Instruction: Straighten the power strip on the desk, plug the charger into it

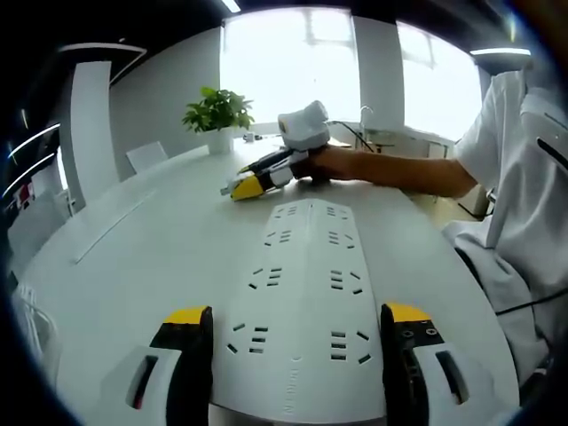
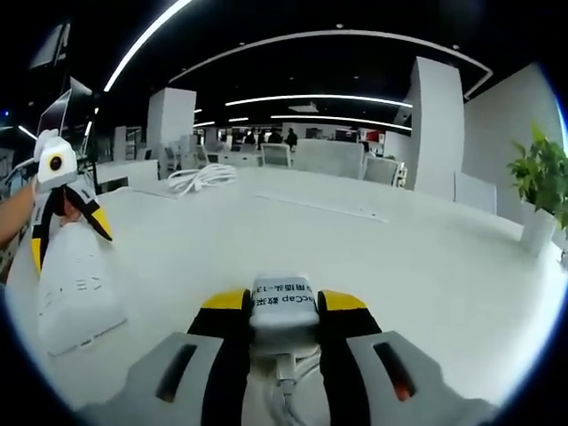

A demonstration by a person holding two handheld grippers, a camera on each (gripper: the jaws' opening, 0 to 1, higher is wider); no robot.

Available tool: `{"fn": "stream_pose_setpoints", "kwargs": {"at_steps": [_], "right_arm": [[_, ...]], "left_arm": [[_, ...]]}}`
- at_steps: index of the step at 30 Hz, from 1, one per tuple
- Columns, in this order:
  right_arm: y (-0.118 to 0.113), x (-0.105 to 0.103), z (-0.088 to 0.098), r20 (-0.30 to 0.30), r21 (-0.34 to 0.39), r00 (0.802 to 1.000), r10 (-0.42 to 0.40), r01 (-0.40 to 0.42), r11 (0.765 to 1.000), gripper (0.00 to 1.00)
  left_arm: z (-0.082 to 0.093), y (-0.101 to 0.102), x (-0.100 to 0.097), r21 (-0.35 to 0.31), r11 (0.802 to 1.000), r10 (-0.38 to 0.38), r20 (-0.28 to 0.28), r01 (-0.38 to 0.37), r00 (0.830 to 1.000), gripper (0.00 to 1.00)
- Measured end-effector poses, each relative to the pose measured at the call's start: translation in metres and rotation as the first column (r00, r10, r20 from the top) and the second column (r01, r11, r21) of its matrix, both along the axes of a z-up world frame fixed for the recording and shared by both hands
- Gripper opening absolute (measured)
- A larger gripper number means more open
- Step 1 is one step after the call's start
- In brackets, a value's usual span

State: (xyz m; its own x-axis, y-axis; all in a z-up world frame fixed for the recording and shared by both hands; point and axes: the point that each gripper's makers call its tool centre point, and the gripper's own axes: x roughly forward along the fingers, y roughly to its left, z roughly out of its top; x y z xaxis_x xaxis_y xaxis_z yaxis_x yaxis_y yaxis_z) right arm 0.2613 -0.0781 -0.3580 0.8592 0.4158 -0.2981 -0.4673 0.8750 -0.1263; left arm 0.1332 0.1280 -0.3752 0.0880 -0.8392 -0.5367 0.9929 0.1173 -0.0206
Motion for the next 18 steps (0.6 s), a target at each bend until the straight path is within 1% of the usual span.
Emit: {"fn": "stream_pose_setpoints", "kwargs": {"at_steps": [6, 9, 14, 18], "right_arm": [[-0.001, 0.0, 0.002, 0.012, -0.022, 1.0, 0.005, -0.005, 1.0, 0.29], [0.001, -0.001, 0.008, 0.028, -0.029, 1.0, 0.012, -0.011, 1.0, 0.29], [0.003, -0.006, 0.024, 0.038, 0.026, 0.999, 0.014, -0.015, 1.0, 0.29], [0.004, -0.011, 0.033, 0.018, 0.068, 1.0, 0.013, -0.014, 0.998, 0.29]], "left_arm": [[0.0, 0.0, -0.001, -0.002, 1.0, 0.0, 0.0, 0.0, 1.0, 0.78], [0.0, 0.0, -0.001, -0.003, 1.0, 0.001, 0.0, -0.001, 1.0, 0.78], [0.0, 0.0, -0.001, -0.002, 1.0, 0.0, 0.0, 0.0, 1.0, 0.78], [0.0, 0.0, -0.001, -0.002, 1.0, 0.0, 0.0, 0.0, 1.0, 0.78]]}}
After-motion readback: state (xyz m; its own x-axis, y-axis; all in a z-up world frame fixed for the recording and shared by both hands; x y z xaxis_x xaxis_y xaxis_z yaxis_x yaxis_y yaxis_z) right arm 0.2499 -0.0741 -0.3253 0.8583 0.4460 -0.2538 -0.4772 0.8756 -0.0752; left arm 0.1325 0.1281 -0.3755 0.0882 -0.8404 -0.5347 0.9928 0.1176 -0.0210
